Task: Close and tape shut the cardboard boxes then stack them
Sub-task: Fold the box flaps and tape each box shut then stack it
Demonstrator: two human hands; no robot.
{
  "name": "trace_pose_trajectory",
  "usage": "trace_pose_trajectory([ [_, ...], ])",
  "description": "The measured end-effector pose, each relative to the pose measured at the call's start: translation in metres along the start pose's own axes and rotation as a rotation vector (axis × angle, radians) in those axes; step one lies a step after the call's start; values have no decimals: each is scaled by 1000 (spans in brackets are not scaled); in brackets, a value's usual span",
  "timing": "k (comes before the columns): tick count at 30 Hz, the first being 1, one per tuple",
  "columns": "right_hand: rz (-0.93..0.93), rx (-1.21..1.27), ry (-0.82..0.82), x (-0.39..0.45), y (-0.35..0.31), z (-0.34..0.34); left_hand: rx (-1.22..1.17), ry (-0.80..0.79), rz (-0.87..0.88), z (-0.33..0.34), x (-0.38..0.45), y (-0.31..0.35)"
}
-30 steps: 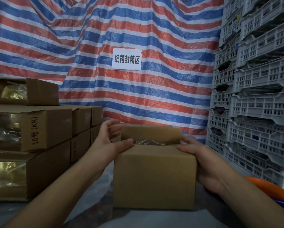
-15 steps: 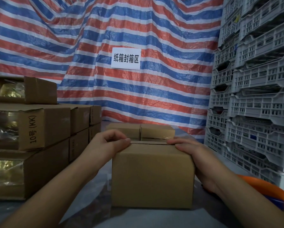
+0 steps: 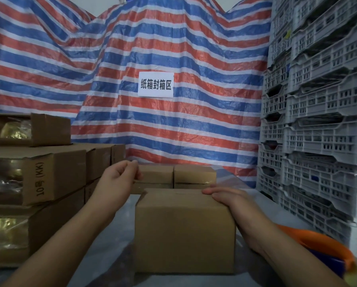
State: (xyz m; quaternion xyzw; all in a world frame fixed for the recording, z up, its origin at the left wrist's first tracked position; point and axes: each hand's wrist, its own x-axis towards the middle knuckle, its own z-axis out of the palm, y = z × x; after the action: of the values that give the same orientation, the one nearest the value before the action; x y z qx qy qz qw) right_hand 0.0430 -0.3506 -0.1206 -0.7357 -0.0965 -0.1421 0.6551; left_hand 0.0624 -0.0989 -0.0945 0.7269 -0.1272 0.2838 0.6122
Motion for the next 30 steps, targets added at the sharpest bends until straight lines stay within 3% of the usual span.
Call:
trace_pose_trajectory([
  [5, -5, 22, -3, -1, 0, 0, 185, -111, 180, 16, -4, 22],
  [13, -23, -11, 14, 1, 0, 2, 544, -320, 300, 55, -6, 45],
  [18, -1, -21, 16, -1, -4, 2, 575, -404, 222, 69, 1, 39],
  [24, 40, -62, 12, -5, -11, 4, 582, -377, 109, 75, 5, 33],
  [26, 73, -95, -17, -6, -17, 2, 514, -379, 44, 80, 4, 32],
  [30, 122, -232, -116, -10, -31, -11, 643, -420, 66, 83, 3, 33],
])
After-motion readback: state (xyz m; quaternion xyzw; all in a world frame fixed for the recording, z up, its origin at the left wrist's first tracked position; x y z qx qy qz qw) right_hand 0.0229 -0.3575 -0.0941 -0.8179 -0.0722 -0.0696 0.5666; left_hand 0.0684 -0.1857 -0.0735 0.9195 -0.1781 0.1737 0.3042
